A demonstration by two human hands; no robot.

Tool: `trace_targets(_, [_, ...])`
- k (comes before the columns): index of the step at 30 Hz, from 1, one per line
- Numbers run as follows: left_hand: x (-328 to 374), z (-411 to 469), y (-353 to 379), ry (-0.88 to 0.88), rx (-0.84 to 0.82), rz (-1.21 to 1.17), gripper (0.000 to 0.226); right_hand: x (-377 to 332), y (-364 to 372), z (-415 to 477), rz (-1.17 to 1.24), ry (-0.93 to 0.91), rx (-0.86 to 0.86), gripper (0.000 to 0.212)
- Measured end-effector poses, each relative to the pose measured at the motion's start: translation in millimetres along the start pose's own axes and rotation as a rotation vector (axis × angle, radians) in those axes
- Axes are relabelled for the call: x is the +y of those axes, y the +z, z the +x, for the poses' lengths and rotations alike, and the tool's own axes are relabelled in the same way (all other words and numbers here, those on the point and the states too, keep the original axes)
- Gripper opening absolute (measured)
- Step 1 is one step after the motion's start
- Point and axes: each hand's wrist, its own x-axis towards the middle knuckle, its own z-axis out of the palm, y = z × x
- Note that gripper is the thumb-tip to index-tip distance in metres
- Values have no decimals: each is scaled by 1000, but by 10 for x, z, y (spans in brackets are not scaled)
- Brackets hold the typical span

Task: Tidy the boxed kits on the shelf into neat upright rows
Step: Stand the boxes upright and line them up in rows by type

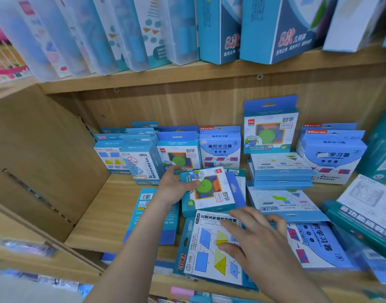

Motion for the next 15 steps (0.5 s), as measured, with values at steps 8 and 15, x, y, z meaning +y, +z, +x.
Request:
trace_targets(8, [181, -238, 6, 384, 126, -251, 29, 26, 41, 13, -85, -17, 35, 52])
trace_targets(15, [104, -672, -180, 493, 346, -472, 23, 93, -246, 193, 124, 54, 67, 77])
